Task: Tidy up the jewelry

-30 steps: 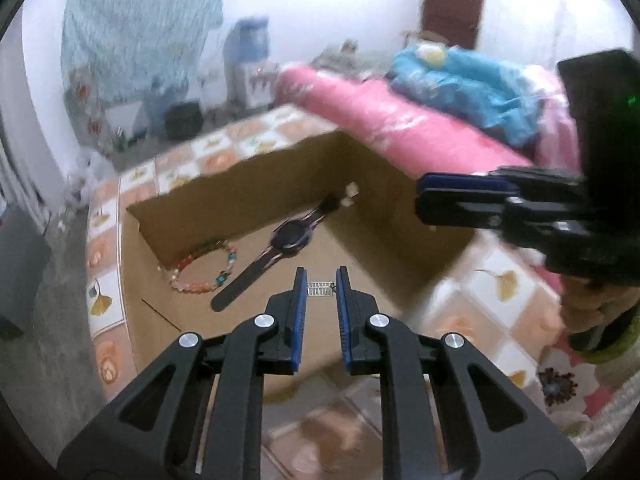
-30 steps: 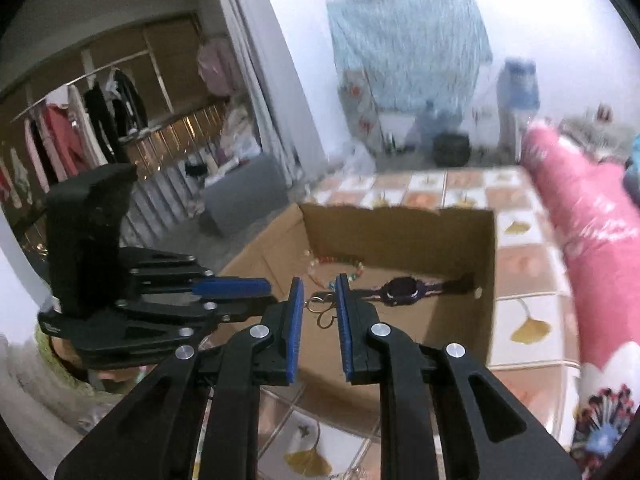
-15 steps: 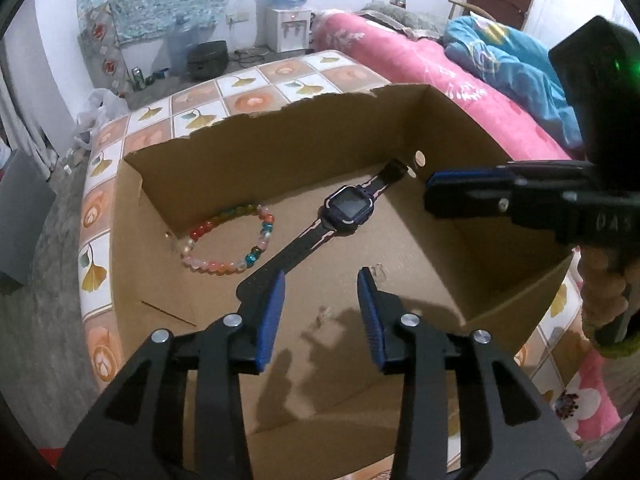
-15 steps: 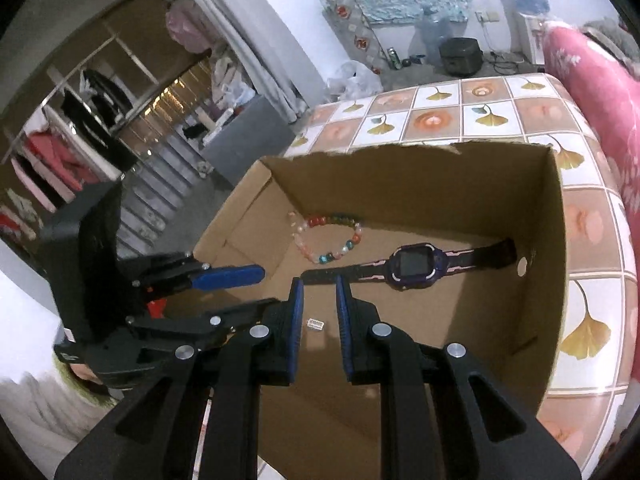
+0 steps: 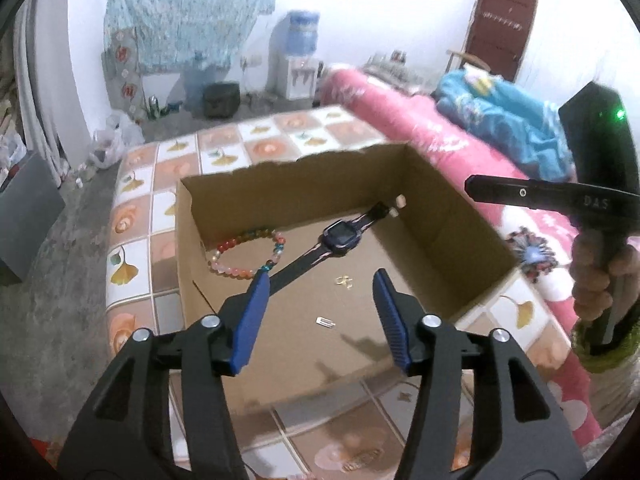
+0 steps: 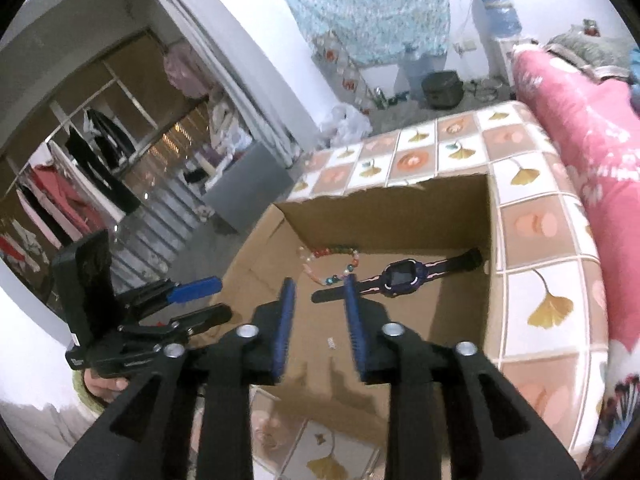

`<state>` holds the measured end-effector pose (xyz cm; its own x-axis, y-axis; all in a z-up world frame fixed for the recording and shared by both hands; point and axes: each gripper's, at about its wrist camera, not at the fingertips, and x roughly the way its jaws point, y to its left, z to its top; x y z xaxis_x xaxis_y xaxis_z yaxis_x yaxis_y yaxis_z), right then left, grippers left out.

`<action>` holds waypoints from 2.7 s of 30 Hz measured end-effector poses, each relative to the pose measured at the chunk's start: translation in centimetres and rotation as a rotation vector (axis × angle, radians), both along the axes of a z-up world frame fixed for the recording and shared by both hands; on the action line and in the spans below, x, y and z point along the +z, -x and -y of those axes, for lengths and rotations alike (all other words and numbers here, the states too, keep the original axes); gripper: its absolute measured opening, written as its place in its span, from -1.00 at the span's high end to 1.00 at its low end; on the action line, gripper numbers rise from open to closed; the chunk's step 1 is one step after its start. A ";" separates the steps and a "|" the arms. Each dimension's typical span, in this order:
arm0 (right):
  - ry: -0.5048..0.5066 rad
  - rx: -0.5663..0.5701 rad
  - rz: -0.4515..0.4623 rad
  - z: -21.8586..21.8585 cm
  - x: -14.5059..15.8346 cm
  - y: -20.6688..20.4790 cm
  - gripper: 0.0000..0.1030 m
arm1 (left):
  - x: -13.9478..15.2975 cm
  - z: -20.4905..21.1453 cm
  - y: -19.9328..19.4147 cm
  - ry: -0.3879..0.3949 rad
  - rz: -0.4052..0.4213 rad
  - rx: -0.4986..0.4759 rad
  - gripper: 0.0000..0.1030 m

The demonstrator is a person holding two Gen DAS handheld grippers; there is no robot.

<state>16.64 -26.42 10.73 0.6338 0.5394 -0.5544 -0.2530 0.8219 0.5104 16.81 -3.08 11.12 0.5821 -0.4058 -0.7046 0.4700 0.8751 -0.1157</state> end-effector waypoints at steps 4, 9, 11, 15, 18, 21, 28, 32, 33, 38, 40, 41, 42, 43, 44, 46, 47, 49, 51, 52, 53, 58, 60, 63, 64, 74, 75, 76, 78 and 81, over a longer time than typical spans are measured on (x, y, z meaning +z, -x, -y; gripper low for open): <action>-0.013 -0.036 0.057 0.6 1.2 4.3 0.42 | 0.9 -0.8 4.3 0.043 0.071 -0.016 -0.16; -0.020 -0.051 0.103 0.4 0.7 10.3 0.41 | 0.1 -1.7 9.6 0.085 0.111 -0.038 -0.28; -0.004 -0.055 0.097 -0.2 -0.3 12.0 0.41 | -0.7 -1.8 11.0 0.093 0.107 -0.045 -0.29; 0.031 -0.060 0.073 -1.8 -3.0 14.6 0.42 | -3.3 -1.6 13.2 0.095 0.093 -0.050 -0.30; 0.045 -0.064 0.037 -3.0 -5.7 15.8 0.42 | -5.6 -1.2 13.8 0.092 0.050 -0.052 -0.30; 0.068 -0.065 -0.013 -4.0 -8.5 16.3 0.42 | -8.1 -0.3 13.9 0.059 0.018 -0.063 -0.30; 0.095 -0.053 -0.058 -4.3 -11.8 16.4 0.42 | -10.5 2.9 12.7 -0.054 0.048 -0.161 -0.27; 0.067 -0.035 -0.060 -3.7 -12.4 16.2 0.42 | -11.1 4.7 11.7 -0.109 0.054 -0.238 -0.04; 0.059 -0.028 -0.056 -3.5 -12.5 16.2 0.42 | -11.2 5.1 11.6 -0.121 0.052 -0.251 0.01; 0.024 0.002 -0.032 -3.0 -12.9 16.1 0.42 | -12.3 6.4 10.2 -0.153 0.002 -0.296 0.25; 0.012 0.008 -0.028 -2.8 -13.1 16.0 0.42 | -12.7 6.6 9.8 -0.164 -0.013 -0.299 0.33; 0.007 0.010 -0.026 -2.7 -13.1 16.0 0.42 | -12.9 6.7 9.7 -0.169 -0.017 -0.301 0.42; 0.004 0.013 -0.024 -2.5 -13.1 16.0 0.42 | -13.1 6.8 9.6 -0.176 -0.026 -0.305 0.46; 0.001 0.015 -0.021 -2.4 -13.1 16.0 0.42 | -13.3 6.9 9.5 -0.178 -0.033 -0.309 0.50; 0.000 0.017 -0.019 -2.3 -13.1 16.0 0.42 | -13.5 6.9 9.4 -0.183 -0.037 -0.311 0.50; -0.006 0.018 -0.018 -2.1 -12.9 15.9 0.42 | -13.9 7.1 9.2 -0.191 -0.047 -0.316 0.50; -0.008 0.018 -0.018 -2.1 -13.0 15.9 0.42 | -14.1 7.2 9.1 -0.196 -0.051 -0.316 0.50; -0.012 0.016 -0.018 -2.1 -13.1 15.9 0.42 | -14.3 7.3 8.9 -0.195 -0.053 -0.319 0.50; -0.015 0.016 -0.020 -2.2 -13.2 15.7 0.42 | -14.3 7.3 8.8 -0.194 -0.053 -0.324 0.50; -0.017 0.018 -0.022 -2.2 -13.3 15.7 0.42 | -14.3 7.3 8.8 -0.195 -0.051 -0.327 0.50; -0.019 0.018 -0.023 -2.2 -13.3 15.6 0.42 | -14.4 7.3 8.8 -0.194 -0.051 -0.329 0.52; -0.031 0.019 -0.034 -2.3 -13.5 15.4 0.43 | -14.4 7.3 8.6 -0.197 -0.047 -0.340 0.77; -0.035 0.020 -0.034 -2.2 -13.6 15.3 0.44 | -14.4 7.5 8.6 -0.203 -0.043 -0.344 0.77; -0.037 0.019 -0.032 -2.2 -13.6 15.2 0.45 | -14.4 7.7 8.7 -0.213 -0.032 -0.344 0.77; -0.038 0.019 -0.032 -2.2 -13.7 15.3 0.45 | -14.4 7.8 8.8 -0.216 -0.027 -0.343 0.77; -0.008 0.015 -0.028 -2.1 -13.1 15.3 0.45 | -13.8 7.1 9.3 -0.192 -0.018 -0.317 0.77; 0.003 0.012 -0.025 -2.1 -13.0 15.4 0.45 | -13.5 6.9 9.5 -0.185 -0.017 -0.306 0.77; 0.014 0.010 -0.023 -2.1 -12.9 15.5 0.45 | -13.3 6.7 9.5 -0.179 -0.016 -0.294 0.77; 0.056 0.005 -0.020 -2.3 -12.7 15.8 0.45 | -12.8 6.2 9.8 -0.160 -0.010 -0.269 0.77; 0.133 -0.004 -0.025 -2.8 -12.8 16.2 0.45 | -12.3 5.4 10.2 -0.135 -0.007 -0.225 0.77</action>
